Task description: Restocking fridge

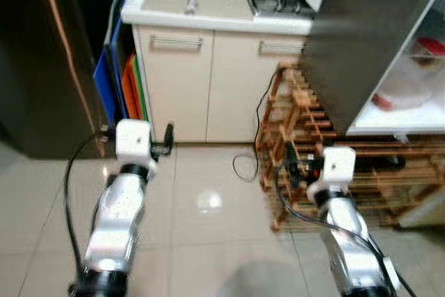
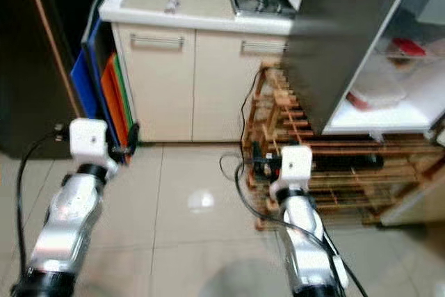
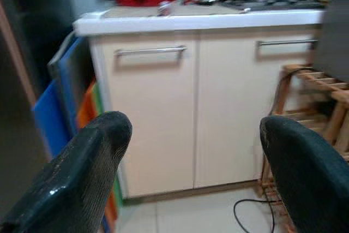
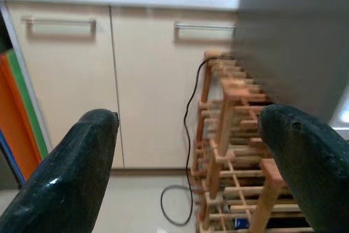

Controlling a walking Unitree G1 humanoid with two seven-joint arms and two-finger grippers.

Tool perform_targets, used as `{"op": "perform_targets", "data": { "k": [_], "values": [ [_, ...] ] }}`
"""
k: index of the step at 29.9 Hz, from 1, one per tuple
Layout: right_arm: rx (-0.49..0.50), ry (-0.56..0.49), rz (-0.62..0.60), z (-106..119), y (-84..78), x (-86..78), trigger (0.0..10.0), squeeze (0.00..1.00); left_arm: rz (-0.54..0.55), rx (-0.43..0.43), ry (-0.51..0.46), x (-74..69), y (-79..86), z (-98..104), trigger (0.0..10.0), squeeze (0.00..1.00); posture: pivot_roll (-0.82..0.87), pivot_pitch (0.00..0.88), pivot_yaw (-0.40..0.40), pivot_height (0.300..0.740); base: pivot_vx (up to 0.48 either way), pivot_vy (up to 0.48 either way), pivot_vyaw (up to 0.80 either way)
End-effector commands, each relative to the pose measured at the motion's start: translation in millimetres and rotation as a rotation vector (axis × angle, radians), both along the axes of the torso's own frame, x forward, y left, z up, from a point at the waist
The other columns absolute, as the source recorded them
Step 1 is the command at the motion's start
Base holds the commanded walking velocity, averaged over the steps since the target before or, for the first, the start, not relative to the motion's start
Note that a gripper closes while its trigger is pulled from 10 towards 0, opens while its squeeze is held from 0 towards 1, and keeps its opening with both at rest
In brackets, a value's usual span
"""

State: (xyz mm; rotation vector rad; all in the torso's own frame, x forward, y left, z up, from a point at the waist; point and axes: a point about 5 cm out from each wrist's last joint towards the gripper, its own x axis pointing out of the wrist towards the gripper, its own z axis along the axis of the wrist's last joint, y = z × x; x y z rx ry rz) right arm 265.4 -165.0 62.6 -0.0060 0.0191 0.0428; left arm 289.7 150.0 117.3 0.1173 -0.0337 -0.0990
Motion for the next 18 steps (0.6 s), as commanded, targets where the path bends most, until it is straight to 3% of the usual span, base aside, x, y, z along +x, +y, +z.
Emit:
{"op": "perform_targets", "data": {
  "k": [1,18],
  "values": [
    [-0.005,-0.020,0.031,6.1,6.3,5.8,10.0,0.00,0.023,0.030,0.004,2.2,8.3,1.3,10.0,0.00,0.03,0.000,-0.033,0.740,0.458,0.000,0.00],
    [-0.013,-0.024,0.054,7.4,13.7,14.6,10.0,0.00,-0.022,0.068,-0.077,14.4,-1.3,24.3,10.0,0.00,0.03,0.000,-0.022,0.740,0.479,0.000,0.00]
  ]
}}
